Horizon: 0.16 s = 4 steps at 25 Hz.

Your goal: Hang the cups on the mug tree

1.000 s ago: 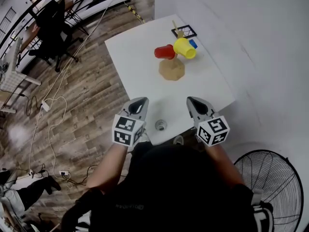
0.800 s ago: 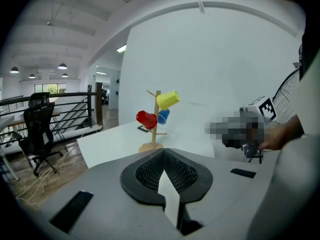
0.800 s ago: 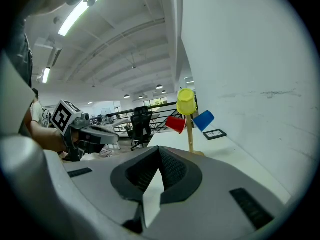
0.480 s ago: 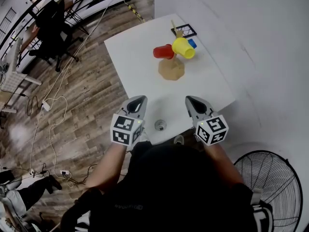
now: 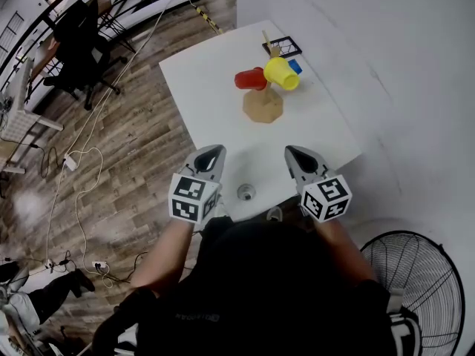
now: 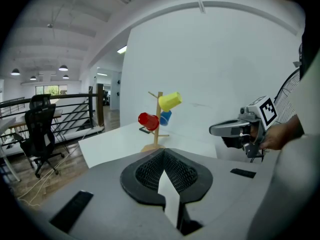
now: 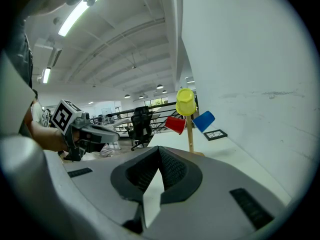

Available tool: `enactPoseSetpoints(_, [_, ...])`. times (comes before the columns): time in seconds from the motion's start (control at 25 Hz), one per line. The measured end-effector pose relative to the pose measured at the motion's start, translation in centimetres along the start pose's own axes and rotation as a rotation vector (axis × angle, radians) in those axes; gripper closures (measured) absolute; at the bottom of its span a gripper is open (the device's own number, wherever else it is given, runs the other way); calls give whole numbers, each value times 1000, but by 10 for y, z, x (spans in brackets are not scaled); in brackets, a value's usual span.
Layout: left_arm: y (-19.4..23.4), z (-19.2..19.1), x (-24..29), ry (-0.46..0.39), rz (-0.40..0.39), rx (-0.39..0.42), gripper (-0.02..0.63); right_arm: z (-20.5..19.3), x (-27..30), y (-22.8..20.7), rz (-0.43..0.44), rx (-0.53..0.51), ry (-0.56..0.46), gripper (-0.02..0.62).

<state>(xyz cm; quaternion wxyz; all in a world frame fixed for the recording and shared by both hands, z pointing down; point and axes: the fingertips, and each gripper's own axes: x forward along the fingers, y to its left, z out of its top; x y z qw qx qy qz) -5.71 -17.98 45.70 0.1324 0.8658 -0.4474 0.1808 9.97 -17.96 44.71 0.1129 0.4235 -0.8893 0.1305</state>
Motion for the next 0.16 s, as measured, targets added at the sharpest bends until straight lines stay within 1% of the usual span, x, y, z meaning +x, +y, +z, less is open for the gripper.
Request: enactPoseSetpoints(0.16, [1,0,1,3,1,4,589,0,1,-1,0,1,0,588])
